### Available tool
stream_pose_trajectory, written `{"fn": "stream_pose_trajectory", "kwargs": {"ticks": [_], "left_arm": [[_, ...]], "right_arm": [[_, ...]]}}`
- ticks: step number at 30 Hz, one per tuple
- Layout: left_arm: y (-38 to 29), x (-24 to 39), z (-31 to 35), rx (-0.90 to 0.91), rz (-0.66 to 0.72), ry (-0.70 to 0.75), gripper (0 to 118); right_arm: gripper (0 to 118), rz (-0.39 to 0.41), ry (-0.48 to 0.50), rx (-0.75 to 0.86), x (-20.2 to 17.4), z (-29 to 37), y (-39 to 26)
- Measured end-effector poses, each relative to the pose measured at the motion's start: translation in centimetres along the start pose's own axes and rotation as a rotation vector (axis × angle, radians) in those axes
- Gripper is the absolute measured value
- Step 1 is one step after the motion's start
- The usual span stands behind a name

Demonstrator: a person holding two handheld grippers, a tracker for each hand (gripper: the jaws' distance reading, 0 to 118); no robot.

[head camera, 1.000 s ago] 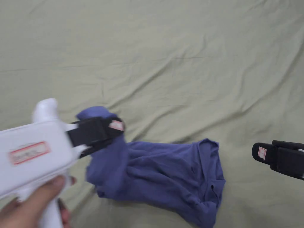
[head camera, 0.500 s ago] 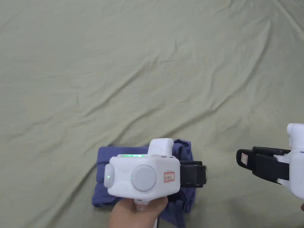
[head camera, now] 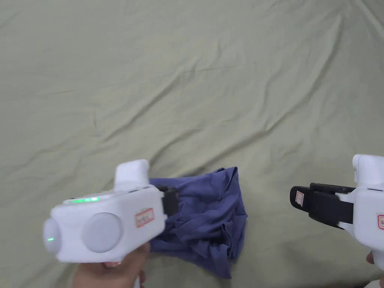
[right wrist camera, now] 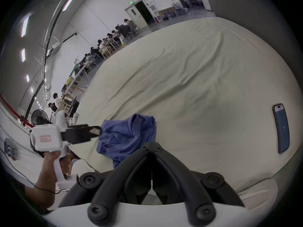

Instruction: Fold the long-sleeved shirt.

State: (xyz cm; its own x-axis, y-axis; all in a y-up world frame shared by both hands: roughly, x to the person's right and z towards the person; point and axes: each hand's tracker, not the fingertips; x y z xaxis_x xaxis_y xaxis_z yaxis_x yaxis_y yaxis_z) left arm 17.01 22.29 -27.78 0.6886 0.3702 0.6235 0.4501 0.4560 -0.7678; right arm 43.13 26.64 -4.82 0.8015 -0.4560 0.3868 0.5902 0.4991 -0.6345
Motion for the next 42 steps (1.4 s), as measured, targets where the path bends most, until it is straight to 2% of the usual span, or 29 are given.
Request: {"fn": "stream_pose_trajectory", "kwargs": {"ticks": [2,4,9,13,14,17,18,22,24,26,29,31,33,34,35,36,38,39,40,41,42], "left_arm": [[-1.6,2.7,-3.0,-0.076,-0.102,0.001,0],[-3.3,5.8,-5.9,-0.144,-0.143,-0.056,0],[-5.7,11.0,-8.6,-0.17,-0.266,-0.086,0],[-5.3,10.7,-8.5,-0.256,-0.082,-0.297,0],[-4.7,10.2,-7.2,-0.236,-0.078,-0.353,0],[-3.3,7.2,-2.0,-0.112,-0.029,-0.394,0],[-2.8,5.9,-0.3,-0.084,0.0,-0.392,0],[-1.1,-2.6,5.2,0.028,0.11,-0.215,0],[-0.9,-7.1,7.3,0.073,0.157,-0.087,0],[-0.8,-9.9,8.1,0.088,0.223,-0.026,0],[-1.2,-12.8,9.0,0.095,0.282,0.006,0],[-1.3,-13.0,8.9,0.093,0.293,0.012,0],[-1.4,-13.2,8.3,0.082,0.299,0.008,0],[-1.3,-12.7,8.0,0.075,0.299,0.004,0],[-1.3,-12.6,7.5,0.063,0.297,-0.005,0],[-1.2,-12.5,7.1,0.052,0.294,-0.016,0],[-1.1,-12.7,5.8,0.026,0.302,-0.054,0],[-1.0,-12.9,5.1,0.008,0.322,-0.084,6],[-1.0,-13.2,4.2,-0.009,0.351,-0.106,48],[-1.0,-13.5,3.2,-0.017,0.381,-0.116,118],[-1.1,-14.3,1.8,-0.055,0.395,-0.126,118]], "right_arm": [[3,-0.002,-0.006,-0.005,-0.1,0.0,-0.2],[3,-0.006,-0.012,-0.009,0.0,0.2,-0.4],[3,0.01,-0.051,-0.012,0.0,1.0,-0.4],[3,0.036,-0.091,0.016,-0.2,2.3,0.6],[3,0.039,-0.094,0.028,-0.3,2.7,0.9],[3,0.045,-0.056,0.057,-1.2,2.9,2.4],[3,0.047,-0.038,0.061,-1.8,2.4,2.8],[3,0.031,0.174,-0.022,-5.5,-2.8,3.4],[3,0.089,0.217,-0.084,-8.1,-6.9,2.9],[3,0.117,0.177,-0.153,-9.7,-10.0,2.4],[3,0.112,0.156,-0.25,-10.0,-14.0,1.4],[3,0.165,0.015,-0.302,-9.7,-16.1,0.6],[3,0.256,-0.187,-0.37,-8.8,-18.2,-0.5],[3,0.239,-0.179,-0.379,-8.0,-18.8,-0.9],[3,0.167,-0.097,-0.354,-7.2,-18.7,-0.8],[3,0.102,-0.064,-0.336,-6.8,-18.2,-0.3],[3,0.069,-0.057,-0.353,-6.2,-17.9,0.0],[3,0.075,-0.057,-0.353,-6.0,-17.9,0.0],[3,0.075,-0.051,-0.353,-5.7,-18.0,-0.1],[3,0.074,-0.043,-0.351,-5.7,-17.9,-0.1],[3,0.073,-0.036,-0.351,-5.6,-17.9,-0.1]]}}
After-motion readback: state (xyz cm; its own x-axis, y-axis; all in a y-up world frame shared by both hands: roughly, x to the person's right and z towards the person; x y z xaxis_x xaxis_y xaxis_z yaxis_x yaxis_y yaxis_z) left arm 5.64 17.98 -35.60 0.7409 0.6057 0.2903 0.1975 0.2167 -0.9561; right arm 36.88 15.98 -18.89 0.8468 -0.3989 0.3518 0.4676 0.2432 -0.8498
